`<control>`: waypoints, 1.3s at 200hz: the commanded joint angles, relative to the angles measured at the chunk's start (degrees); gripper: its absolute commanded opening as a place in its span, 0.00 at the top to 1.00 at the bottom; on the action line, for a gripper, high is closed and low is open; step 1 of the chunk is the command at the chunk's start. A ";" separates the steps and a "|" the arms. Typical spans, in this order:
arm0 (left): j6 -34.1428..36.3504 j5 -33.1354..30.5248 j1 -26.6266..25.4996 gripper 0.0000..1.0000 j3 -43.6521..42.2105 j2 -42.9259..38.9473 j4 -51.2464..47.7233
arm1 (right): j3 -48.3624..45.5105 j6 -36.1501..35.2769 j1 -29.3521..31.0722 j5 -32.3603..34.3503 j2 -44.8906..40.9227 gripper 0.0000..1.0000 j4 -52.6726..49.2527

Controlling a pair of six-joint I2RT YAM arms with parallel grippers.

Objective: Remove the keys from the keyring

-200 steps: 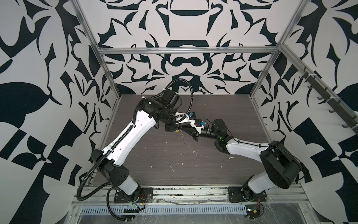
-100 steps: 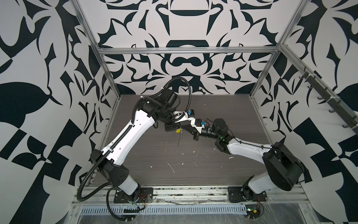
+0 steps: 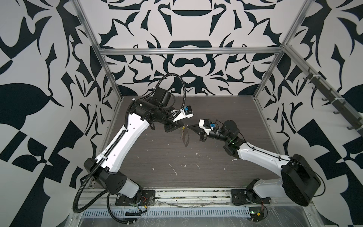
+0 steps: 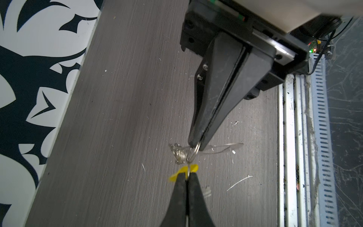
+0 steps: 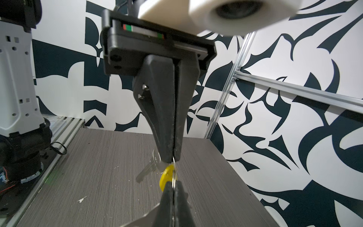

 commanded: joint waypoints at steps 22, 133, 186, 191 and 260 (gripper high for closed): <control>-2.36 0.03 1.62 1.00 -3.22 0.43 2.20 | 1.48 3.22 -0.20 -0.92 -2.29 1.00 7.04; -1.38 7.08 3.82 1.00 -6.97 2.83 8.83 | 4.83 4.93 -0.19 -2.30 -2.11 1.00 7.76; -0.79 10.55 4.54 1.00 -7.74 3.00 11.38 | 5.83 4.70 -0.21 -2.68 -2.75 1.00 6.47; -0.70 10.35 4.56 1.00 -7.51 3.16 10.91 | 5.85 4.62 -0.25 -2.59 -2.80 1.00 6.26; -0.99 4.37 4.73 1.00 -7.88 3.08 11.25 | 5.29 2.88 -1.04 -2.11 -3.87 1.00 3.80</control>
